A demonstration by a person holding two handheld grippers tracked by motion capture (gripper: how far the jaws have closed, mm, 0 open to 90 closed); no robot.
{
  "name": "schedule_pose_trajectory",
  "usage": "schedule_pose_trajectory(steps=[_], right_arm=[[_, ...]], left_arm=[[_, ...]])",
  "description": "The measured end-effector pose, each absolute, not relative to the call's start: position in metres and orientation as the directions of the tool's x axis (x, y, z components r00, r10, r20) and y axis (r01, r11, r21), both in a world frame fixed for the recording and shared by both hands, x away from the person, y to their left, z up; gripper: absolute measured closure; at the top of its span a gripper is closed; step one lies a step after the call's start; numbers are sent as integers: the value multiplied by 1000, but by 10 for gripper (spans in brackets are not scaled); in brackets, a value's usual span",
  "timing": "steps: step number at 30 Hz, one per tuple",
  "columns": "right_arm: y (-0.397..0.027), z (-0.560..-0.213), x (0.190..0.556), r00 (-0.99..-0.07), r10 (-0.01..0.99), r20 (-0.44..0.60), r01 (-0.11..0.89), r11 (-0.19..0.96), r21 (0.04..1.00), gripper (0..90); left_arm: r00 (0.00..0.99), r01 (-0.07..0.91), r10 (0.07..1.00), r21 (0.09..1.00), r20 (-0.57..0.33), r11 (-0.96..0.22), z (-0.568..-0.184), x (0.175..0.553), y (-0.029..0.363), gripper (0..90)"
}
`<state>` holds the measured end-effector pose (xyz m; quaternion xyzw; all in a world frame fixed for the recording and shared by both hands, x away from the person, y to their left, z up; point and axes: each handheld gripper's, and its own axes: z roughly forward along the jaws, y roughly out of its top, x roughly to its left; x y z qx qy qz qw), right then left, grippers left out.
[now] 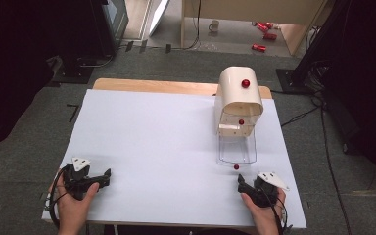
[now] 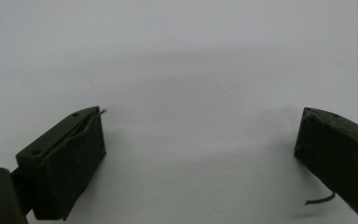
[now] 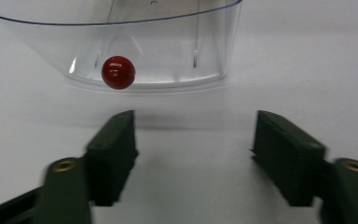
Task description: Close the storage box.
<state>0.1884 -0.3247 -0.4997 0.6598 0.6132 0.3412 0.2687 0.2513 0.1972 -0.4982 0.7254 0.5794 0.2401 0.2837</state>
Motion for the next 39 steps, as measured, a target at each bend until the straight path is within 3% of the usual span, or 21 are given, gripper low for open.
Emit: schedule_pose_trajectory(steps=[1,5,18,23,39], right_arm=[[-323,-500,190,3,991,135,620,-108,777,511],[-320,-500,193,-32,986,162,616,-108,780,622],[-299,-497,199,-79,984,161,599,-83,796,685],[-298,-496,204,-69,982,174,597,-99,796,751],[-300,-473,207,-84,980,183,567,-104,817,755]], left_arm=[[213,705,977,690,19,-167,-498,251,197,16],[213,705,977,689,19,-167,-498,251,197,15],[213,705,977,689,19,-167,-498,252,197,16],[213,705,977,689,19,-167,-498,251,197,16],[214,706,977,689,18,-167,-498,252,197,16]])
